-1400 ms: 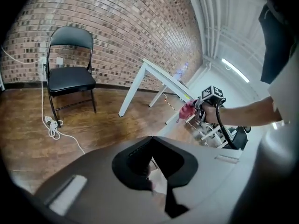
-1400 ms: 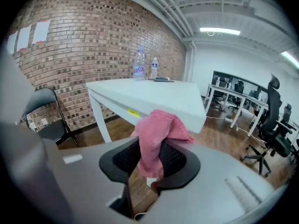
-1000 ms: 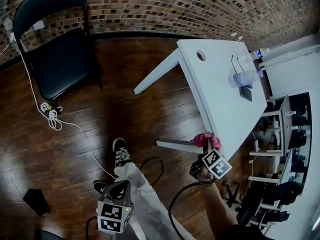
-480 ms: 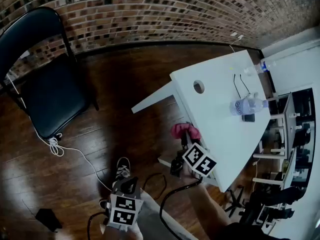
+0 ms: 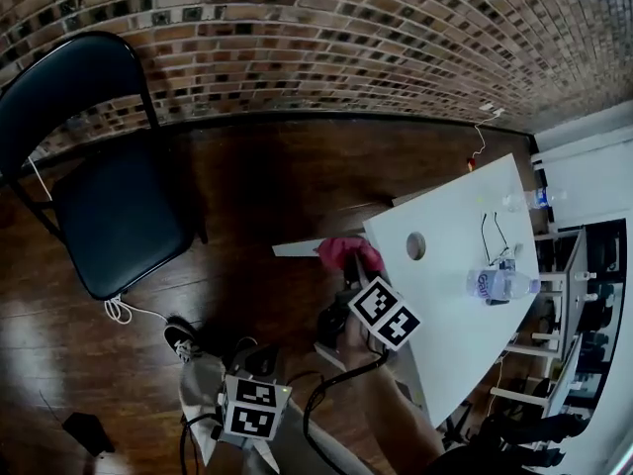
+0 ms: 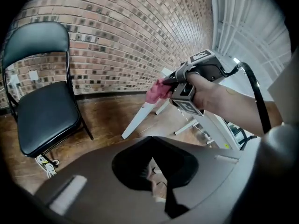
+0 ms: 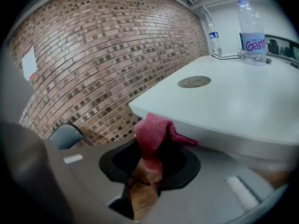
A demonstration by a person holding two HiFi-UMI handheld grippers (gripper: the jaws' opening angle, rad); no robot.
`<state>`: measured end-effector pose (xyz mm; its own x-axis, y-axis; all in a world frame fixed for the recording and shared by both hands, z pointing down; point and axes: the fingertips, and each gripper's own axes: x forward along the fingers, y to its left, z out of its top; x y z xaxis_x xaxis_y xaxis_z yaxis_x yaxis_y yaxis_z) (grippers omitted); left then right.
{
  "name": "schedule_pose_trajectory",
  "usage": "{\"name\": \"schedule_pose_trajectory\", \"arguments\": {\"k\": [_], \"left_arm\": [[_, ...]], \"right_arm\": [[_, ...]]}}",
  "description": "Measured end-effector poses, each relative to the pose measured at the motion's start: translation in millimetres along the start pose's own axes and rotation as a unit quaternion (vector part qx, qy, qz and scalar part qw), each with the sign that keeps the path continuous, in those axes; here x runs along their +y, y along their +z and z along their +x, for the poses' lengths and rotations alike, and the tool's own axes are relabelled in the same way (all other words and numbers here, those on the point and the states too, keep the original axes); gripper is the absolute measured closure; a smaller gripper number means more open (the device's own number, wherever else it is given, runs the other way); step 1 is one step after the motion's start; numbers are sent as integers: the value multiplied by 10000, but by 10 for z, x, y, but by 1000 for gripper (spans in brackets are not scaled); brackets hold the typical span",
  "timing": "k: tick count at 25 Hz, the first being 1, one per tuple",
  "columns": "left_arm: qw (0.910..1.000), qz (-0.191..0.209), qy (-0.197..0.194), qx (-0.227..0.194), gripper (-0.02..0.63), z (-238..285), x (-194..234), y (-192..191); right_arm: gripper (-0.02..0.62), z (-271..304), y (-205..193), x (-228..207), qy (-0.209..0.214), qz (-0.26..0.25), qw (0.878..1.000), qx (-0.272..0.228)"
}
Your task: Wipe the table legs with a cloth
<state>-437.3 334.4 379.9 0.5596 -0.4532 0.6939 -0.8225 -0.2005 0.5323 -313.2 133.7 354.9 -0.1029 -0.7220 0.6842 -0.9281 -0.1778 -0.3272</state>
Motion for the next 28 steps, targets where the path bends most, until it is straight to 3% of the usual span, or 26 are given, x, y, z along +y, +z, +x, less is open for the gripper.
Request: {"name": "schedule_pose_trajectory", "arguments": {"k": [7, 11, 16, 23, 28], "left_arm": [[9995, -75, -216, 212, 606, 335, 416, 235], [9986, 17, -291, 433, 606, 545, 765, 262], [9984, 21, -333, 451, 606, 1027, 1331, 265], [9963, 121, -410, 742, 606, 2198, 1953, -63], [9938, 547, -651, 721, 606, 2737, 2146, -216]], "right_arm": [[491, 383, -214, -68, -556, 348, 9977, 173], [492, 783, -591, -283, -925, 388, 9945, 308], [491, 1550, -1223, -603, -1396, 928, 9843, 550], [491, 2742, -2581, -1347, -1894, 908, 9720, 1055], [491, 3503, -3409, -1807, -2037, 833, 9666, 1310]]}}
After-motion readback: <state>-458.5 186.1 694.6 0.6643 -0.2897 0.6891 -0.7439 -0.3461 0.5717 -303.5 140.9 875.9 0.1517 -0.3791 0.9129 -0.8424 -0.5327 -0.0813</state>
